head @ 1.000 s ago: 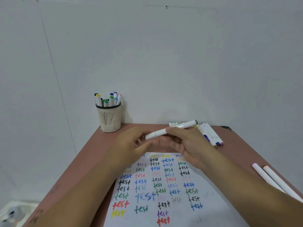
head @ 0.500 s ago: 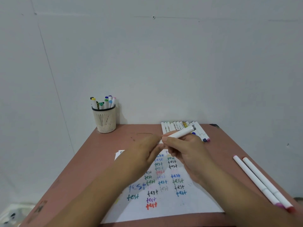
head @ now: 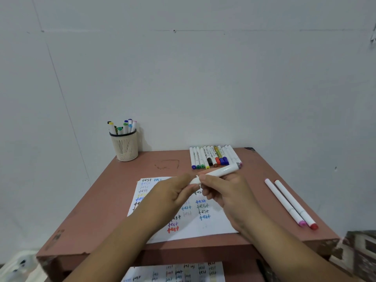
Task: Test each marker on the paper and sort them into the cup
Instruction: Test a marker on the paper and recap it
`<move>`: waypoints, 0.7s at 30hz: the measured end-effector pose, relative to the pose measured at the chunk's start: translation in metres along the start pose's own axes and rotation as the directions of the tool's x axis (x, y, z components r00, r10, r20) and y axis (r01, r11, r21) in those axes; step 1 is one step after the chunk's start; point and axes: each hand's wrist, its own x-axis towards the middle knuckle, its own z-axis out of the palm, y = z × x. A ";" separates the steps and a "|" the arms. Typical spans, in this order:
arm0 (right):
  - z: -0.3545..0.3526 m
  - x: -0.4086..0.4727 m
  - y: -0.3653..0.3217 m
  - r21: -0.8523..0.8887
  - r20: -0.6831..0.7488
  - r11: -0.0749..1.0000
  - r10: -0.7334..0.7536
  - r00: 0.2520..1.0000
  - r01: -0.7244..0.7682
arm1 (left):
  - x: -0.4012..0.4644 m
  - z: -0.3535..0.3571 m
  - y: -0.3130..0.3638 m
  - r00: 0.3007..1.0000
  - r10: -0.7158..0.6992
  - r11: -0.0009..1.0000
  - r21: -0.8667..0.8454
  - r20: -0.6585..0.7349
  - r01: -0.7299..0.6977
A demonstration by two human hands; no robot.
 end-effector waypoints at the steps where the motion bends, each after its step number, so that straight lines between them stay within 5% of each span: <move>1: -0.002 -0.002 0.000 -0.008 0.001 1.000 -0.006 1.000 0.006 | -0.001 0.001 0.000 1.000 -0.005 1.000 -0.020 -0.011 0.005; 10: -0.018 -0.004 0.006 0.067 -0.224 0.996 0.067 0.972 -0.054 | -0.020 0.009 0.008 0.984 -0.178 0.971 -0.161 0.014 0.178; 16: -0.033 -0.016 0.028 -0.238 -0.137 0.969 0.033 0.990 -0.066 | -0.027 0.026 0.002 0.964 -0.263 0.964 -0.043 -0.029 0.262; 21: -0.032 -0.020 0.030 -0.287 -0.037 0.957 0.028 0.999 -0.037 | -0.028 0.029 0.001 0.962 -0.270 0.963 -0.002 -0.023 0.270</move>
